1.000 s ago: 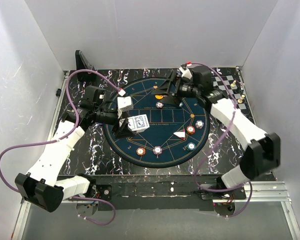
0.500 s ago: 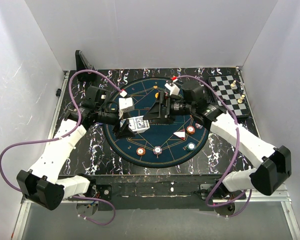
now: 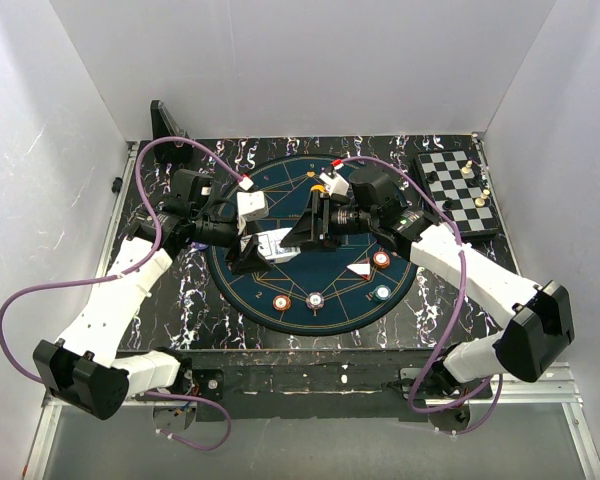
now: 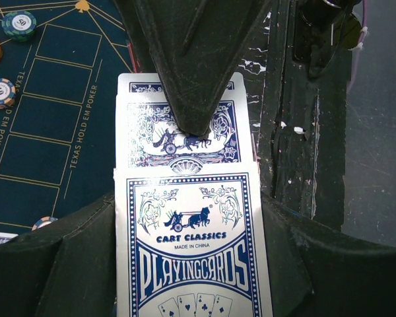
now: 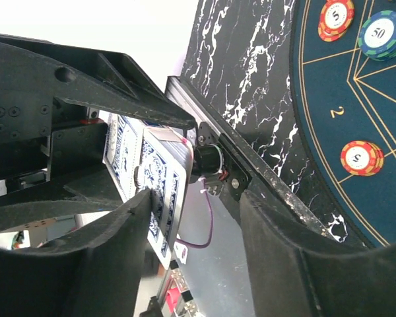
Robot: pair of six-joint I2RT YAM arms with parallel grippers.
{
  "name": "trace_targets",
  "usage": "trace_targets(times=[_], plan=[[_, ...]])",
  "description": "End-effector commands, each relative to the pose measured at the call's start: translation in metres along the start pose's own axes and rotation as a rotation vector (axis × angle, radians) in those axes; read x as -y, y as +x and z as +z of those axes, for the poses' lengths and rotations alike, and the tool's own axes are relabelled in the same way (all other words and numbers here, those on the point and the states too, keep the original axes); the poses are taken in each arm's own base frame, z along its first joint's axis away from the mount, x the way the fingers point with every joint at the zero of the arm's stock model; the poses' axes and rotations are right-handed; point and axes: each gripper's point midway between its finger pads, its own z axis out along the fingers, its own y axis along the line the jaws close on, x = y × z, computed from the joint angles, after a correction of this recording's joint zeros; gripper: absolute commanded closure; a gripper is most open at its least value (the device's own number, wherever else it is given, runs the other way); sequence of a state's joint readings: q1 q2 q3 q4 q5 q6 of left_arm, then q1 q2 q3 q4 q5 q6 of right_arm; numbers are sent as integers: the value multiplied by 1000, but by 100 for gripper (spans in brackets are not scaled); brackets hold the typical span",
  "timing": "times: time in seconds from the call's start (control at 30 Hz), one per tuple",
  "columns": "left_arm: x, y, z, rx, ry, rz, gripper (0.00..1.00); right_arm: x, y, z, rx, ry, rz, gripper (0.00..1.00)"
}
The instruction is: Distribute texas hold em gaming equipment
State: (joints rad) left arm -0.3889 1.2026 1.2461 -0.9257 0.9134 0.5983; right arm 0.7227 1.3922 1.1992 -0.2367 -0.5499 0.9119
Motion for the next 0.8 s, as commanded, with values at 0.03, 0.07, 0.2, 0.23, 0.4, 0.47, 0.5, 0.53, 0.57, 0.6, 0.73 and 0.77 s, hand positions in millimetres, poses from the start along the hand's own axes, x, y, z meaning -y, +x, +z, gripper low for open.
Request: trace_targets(times=[0.03,0.07,0.2,0.23,0.4,0.47,0.5,0.53,0.57,0.6,0.73,0.77], plan=[[5,-33,-9,92,12,69,60,-11,-9,-7,59,-17,-40,42],[5,-34,-9,95,12,66,60,-10,-10,-8,64,-11,-39,43],[5,-37,-8,104,16,61,60,-6,-11,-16,87,3,-36,44],[5,-37,-8,107,18,58,60,-5,-12,-18,90,5,-33,44],[5,-42,-9,117,16,61,60,3,-12,-27,109,15,-20,46],[4,-42,-9,116,16,57,60,5,-12,-30,116,14,-16,46],[4,-42,-8,115,17,57,60,5,-12,-31,118,14,-15,47],[4,-42,-8,116,16,58,59,5,-13,-32,120,14,-15,46],[4,-41,-8,115,15,58,59,4,-14,-34,125,10,-14,45],[4,-41,-9,115,15,58,59,1,-15,-35,132,2,-19,45],[4,-41,-10,116,12,60,59,-3,-20,-42,148,11,-32,46],[5,-42,-9,116,12,64,59,-2,-21,-43,151,18,-34,46]])
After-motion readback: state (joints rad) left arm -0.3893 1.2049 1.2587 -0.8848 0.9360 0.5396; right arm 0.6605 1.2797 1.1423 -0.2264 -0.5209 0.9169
